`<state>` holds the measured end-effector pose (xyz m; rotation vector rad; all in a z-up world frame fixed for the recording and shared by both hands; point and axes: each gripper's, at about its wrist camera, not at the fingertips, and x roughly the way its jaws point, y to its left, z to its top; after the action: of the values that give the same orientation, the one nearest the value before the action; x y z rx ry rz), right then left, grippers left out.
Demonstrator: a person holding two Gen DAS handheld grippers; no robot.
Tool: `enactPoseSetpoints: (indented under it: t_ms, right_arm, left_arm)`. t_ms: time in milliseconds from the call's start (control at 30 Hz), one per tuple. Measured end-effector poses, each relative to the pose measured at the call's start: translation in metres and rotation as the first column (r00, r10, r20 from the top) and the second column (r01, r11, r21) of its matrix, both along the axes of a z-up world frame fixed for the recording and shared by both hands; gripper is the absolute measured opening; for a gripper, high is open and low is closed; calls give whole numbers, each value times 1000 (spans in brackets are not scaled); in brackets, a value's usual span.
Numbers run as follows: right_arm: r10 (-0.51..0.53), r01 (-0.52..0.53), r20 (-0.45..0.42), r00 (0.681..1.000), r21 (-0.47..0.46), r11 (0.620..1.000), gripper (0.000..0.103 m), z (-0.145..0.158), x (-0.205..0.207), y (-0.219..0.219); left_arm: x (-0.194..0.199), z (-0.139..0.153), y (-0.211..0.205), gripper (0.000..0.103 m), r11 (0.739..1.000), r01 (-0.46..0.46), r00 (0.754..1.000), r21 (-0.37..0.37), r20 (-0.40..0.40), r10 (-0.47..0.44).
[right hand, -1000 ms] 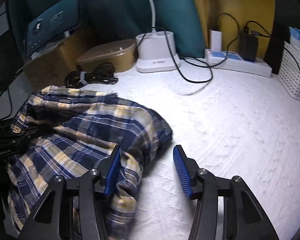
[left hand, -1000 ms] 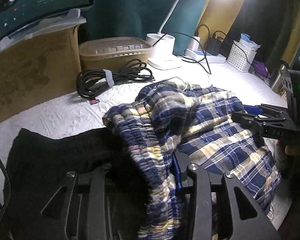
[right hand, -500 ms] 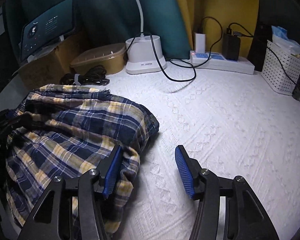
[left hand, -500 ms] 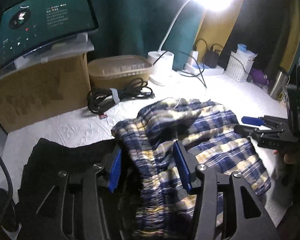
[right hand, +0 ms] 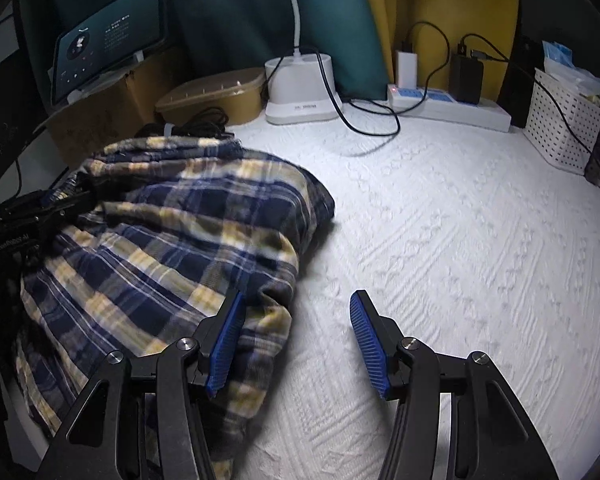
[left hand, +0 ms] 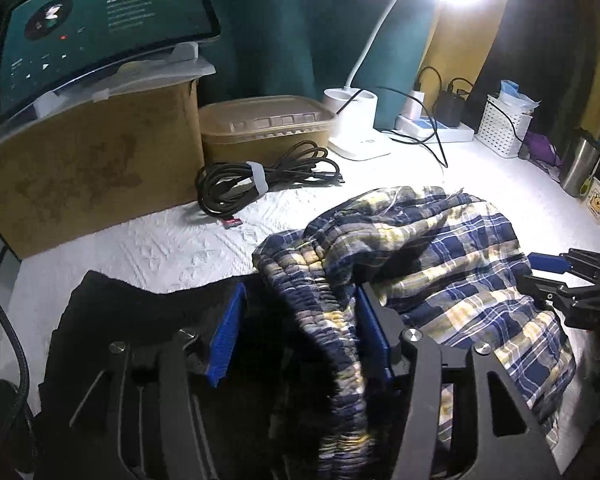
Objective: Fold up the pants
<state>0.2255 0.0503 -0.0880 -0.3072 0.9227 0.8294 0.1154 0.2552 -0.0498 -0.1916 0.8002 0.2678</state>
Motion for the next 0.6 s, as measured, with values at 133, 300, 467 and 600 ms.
enactPoseSetpoints:
  t_ms: [133,300,467,600]
  right_arm:
    - [-6,6,8,1000,-3,1000,57,2,-5,-4]
    - [-4,4,20,1000,3,1000,57,7,-14,-9]
    - [2,-2,21,1000,1,1000,57,6,-25,-13]
    - [-3,3,19,1000,-3,1000,57,4,-33,-21]
  left_arm:
    - [-10,5,-7,57,1000,-5,1000,-6,8,5]
    - [-21,11,-20,57,1000,21,1000,-16,19,-21]
    - [-31,8,-37,57,998,60,998,-7,0,-60]
    - [-35,-8,-37,57,999,40,997,-24,-59,-41]
